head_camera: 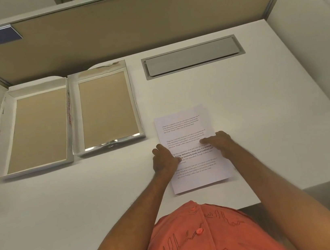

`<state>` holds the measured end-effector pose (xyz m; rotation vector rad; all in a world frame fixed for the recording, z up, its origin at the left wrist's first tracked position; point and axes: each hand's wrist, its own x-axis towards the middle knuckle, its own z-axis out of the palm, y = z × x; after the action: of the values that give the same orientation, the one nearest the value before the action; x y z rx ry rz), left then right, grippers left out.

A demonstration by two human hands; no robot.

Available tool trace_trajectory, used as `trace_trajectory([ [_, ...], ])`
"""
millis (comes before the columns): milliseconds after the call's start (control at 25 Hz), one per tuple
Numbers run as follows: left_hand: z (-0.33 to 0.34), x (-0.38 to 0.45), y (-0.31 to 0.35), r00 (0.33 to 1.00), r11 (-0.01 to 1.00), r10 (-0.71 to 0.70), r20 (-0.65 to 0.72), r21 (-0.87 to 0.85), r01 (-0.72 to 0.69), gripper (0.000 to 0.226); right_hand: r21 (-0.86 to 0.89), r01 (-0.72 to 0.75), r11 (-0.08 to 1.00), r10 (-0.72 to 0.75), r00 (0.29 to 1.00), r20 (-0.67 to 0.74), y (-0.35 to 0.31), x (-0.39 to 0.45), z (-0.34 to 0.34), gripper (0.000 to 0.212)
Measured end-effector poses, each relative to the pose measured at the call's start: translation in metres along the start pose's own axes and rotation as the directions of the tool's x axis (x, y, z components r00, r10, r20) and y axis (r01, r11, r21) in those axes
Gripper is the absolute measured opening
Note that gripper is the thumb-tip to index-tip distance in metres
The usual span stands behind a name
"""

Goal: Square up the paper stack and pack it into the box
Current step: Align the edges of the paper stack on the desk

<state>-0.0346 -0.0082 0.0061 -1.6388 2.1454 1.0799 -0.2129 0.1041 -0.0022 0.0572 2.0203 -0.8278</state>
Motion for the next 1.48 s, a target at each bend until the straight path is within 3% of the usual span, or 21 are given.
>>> trace_trajectory([
  [80, 0.0, 0.0, 0.0, 1.0, 1.0, -0.002, -0.004, 0.003, 0.002, 0.078, -0.146, -0.012, 0.989, -0.003, 0.995, -0.102, -0.002, -0.004, 0.007, 0.084],
  [160, 0.0, 0.0, 0.0, 1.0, 1.0, -0.003, -0.006, 0.004, 0.003, 0.078, -0.183, -0.009, 0.983, -0.017, 0.99, -0.142, -0.003, -0.006, 0.011, 0.086],
  [240, 0.0, 0.0, -0.001, 1.0, 1.0, 0.0, -0.005, 0.001, 0.0, 0.078, -0.102, 0.025, 0.994, -0.036, 0.994, -0.103, -0.003, -0.003, 0.009, 0.081],
  [400, 0.0, 0.0, -0.001, 1.0, 1.0, 0.002, -0.002, 0.0, -0.002, 0.078, 0.175, 0.077, 0.982, -0.099, 0.988, 0.115, -0.008, -0.002, -0.003, 0.057],
  [560, -0.001, 0.0, -0.002, 1.0, 1.0, 0.002, -0.003, -0.001, -0.002, 0.078, 0.228, 0.041, 0.973, -0.074, 0.988, 0.137, -0.002, 0.001, -0.017, 0.063],
  [680, 0.0, 0.001, -0.002, 1.0, 1.0, 0.01, -0.005, 0.0, -0.01, 0.078, 0.182, 0.063, 0.981, -0.092, 0.983, 0.156, 0.002, 0.002, -0.023, 0.047],
  [880, -0.001, 0.0, -0.002, 1.0, 1.0, 0.016, 0.001, -0.007, -0.016, 0.078, 0.149, 0.116, 0.982, -0.151, 0.957, 0.249, 0.0, -0.006, -0.015, 0.04],
  [1040, -0.003, -0.001, -0.002, 1.0, 1.0, 0.017, 0.002, -0.011, -0.017, 0.079, 0.057, 0.25, 0.967, -0.256, 0.94, 0.224, -0.002, -0.012, -0.01, 0.042],
  [1360, -0.003, -0.004, -0.011, 0.999, 0.99, 0.038, -0.001, -0.133, -0.038, 0.079, -0.002, 0.329, 0.944, -0.325, 0.935, 0.143, 0.001, -0.027, -0.008, 0.041],
  [1480, -0.002, -0.004, -0.014, 0.999, 0.984, 0.043, 0.009, -0.171, -0.041, 0.079, -0.15, 0.395, 0.906, -0.391, 0.919, 0.06, 0.0, -0.04, -0.002, 0.04],
])
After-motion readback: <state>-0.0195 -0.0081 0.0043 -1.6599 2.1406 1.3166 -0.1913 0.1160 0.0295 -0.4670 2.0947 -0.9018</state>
